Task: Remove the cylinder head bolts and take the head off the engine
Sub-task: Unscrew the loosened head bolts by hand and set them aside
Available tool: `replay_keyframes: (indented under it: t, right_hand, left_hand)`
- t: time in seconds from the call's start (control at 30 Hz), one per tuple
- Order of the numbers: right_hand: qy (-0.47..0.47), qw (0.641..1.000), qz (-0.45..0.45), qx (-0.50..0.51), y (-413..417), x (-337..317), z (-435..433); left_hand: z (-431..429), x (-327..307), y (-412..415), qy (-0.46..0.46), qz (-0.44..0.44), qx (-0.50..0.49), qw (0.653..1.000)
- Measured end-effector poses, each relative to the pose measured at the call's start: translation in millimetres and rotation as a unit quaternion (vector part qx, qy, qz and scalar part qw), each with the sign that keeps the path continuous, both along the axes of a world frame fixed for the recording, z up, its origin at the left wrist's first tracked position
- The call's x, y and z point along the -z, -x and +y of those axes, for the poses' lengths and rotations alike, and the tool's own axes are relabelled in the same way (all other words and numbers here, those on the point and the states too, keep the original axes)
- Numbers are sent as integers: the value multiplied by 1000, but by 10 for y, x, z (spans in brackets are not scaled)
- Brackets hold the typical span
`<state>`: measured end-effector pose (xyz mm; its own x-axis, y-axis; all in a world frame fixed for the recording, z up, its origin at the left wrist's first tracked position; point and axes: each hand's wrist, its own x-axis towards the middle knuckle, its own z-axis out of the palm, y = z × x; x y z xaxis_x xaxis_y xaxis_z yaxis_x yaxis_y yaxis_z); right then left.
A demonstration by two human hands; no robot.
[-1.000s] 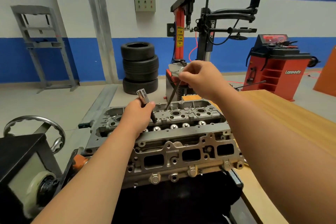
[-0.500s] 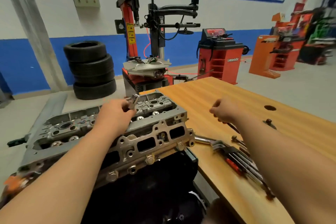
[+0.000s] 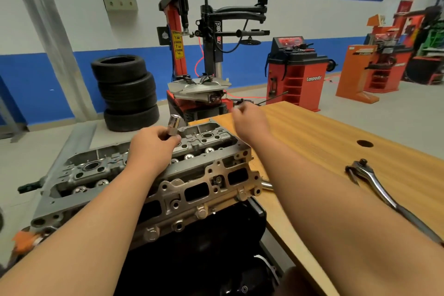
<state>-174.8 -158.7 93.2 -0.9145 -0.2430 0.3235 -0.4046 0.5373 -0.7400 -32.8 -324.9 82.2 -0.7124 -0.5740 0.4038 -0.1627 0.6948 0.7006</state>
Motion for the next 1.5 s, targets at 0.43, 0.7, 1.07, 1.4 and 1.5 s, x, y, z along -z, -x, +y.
replay_keyframes:
  t: [0.43, 0.7, 1.07, 1.4, 1.5]
  right_hand:
    - [-67, 936, 95, -332, -545, -570, -1258]
    - [-69, 953, 60, -288, -231, -363, -1533]
    - [-104, 935, 113, -320, -103, -292, -1653]
    - [-86, 941, 141, -294, -102, -182, -1639]
    - [-81, 943, 152, -286, -128, -179, -1640]
  left_hand:
    - [-504, -273, -140, -46, 19, -18, 999]
    - [-688, -132, 156, -53, -47, -16, 997]
    - [-849, -7, 222, -50, -91, 5, 995]
    - [-857, 0, 174, -57, -114, 28, 991]
    - [-852, -14, 167, -53, -110, 43, 992]
